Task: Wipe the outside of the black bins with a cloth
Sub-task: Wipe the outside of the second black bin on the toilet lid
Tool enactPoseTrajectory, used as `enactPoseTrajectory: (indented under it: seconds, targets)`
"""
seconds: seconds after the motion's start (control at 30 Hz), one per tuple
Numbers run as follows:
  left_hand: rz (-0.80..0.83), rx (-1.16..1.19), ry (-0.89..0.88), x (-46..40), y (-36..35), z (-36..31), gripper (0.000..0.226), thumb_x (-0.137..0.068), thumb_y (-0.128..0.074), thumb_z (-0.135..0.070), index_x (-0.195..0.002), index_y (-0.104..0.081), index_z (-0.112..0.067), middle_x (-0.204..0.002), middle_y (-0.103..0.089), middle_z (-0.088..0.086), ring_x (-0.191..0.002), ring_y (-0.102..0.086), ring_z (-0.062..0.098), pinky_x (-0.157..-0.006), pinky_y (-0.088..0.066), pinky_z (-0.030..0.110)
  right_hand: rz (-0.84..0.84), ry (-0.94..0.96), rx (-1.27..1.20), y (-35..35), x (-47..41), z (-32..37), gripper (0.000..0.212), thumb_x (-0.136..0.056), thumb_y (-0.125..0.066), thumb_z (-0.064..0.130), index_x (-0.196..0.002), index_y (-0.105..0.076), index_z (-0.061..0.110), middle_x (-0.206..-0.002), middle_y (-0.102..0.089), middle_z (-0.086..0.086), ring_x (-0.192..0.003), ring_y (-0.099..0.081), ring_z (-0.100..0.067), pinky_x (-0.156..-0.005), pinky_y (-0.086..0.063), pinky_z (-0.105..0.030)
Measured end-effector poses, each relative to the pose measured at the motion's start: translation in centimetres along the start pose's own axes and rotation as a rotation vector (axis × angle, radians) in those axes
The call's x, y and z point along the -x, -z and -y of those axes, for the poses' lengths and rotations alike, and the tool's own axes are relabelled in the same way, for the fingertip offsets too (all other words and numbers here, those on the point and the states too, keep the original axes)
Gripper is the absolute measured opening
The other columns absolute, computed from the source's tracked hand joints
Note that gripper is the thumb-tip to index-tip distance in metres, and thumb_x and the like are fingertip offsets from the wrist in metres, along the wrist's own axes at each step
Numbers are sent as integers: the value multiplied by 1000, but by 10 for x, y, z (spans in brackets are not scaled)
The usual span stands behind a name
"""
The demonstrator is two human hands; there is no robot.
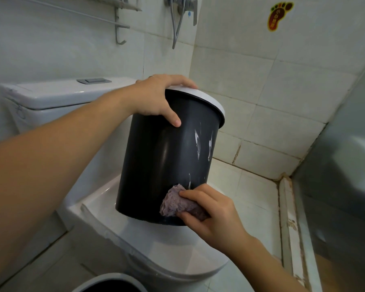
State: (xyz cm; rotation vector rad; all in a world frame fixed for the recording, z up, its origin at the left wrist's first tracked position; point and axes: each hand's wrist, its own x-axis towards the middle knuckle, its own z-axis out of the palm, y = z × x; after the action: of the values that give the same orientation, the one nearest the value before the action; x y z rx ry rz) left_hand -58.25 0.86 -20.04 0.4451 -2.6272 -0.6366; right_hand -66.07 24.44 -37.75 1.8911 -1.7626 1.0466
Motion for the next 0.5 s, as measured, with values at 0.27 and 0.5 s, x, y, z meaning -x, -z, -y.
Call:
enactPoseTrajectory:
  seconds: [0.27,0.5]
  targets:
    - [-28,46,-31,-5,-4,0,77,-58,-92,-19,-119,-53,-45,-124,-52,-9,-113,-51,15,-89,-46,30,-11,15,6,2,0,-1,29,-83,-75,24,-108,-72,9,-92,-65,-3,-77,-63,-17,-64,-54,-32]
    - [46,53,15,-4,-4,-5,77,-61,-86,-16,-121,-47,-45,-114,-58,-9,-99,-60,13,-76,-54,33,65,135,115,2,2,5,25,-84,-74,25,-106,-74,13,-88,-65,-2,-73,-60,-18,-60,-53,-31]
